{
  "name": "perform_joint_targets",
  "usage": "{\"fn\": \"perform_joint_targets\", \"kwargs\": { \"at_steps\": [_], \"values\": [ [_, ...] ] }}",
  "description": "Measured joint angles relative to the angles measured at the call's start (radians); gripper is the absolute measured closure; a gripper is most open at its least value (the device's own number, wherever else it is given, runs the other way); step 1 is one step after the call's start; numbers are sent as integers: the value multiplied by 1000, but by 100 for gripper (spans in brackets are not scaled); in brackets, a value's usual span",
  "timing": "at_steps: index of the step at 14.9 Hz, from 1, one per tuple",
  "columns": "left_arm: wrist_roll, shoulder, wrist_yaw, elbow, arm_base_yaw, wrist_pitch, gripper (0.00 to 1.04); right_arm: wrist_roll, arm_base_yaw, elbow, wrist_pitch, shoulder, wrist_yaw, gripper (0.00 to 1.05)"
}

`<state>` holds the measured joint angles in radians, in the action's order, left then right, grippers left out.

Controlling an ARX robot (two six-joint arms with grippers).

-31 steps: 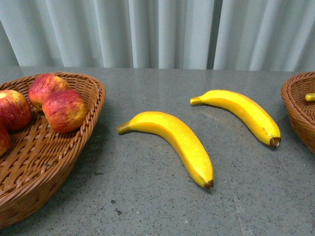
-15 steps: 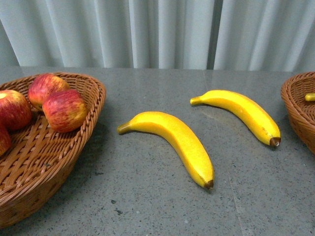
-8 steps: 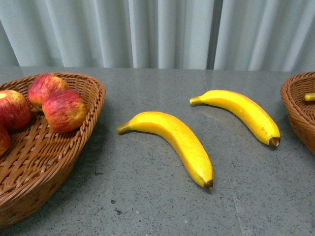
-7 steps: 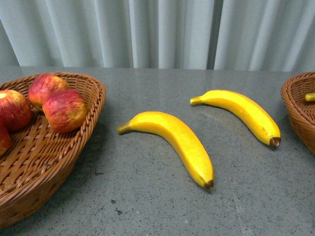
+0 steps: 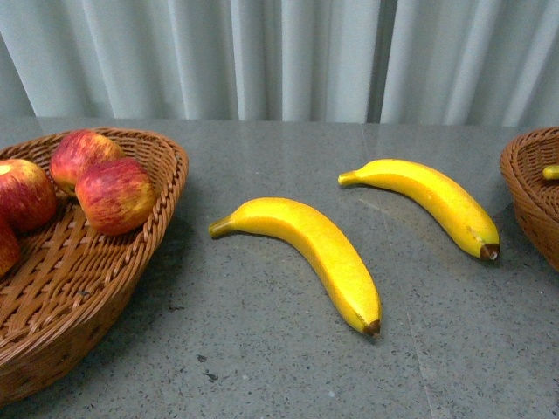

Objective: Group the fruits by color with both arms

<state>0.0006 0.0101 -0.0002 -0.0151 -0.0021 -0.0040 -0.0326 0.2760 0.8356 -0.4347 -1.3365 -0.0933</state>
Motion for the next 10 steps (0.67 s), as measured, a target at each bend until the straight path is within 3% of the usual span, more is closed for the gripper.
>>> {"fn": "perform_joint_targets", "kwargs": {
  "at_steps": [2,3,8,10],
  "values": [
    [0,0,0,0,0,0,7,37,97,28,86,-5,-1,7],
    [0,0,0,0,0,0,7,71,196,70,182,-59,1,7],
    [0,0,0,0,0,0,7,119,338,196,340,-264,71,7],
    [0,0,0,0,0,0,7,139,347,237,401,-352,109,7]
  ]
}}
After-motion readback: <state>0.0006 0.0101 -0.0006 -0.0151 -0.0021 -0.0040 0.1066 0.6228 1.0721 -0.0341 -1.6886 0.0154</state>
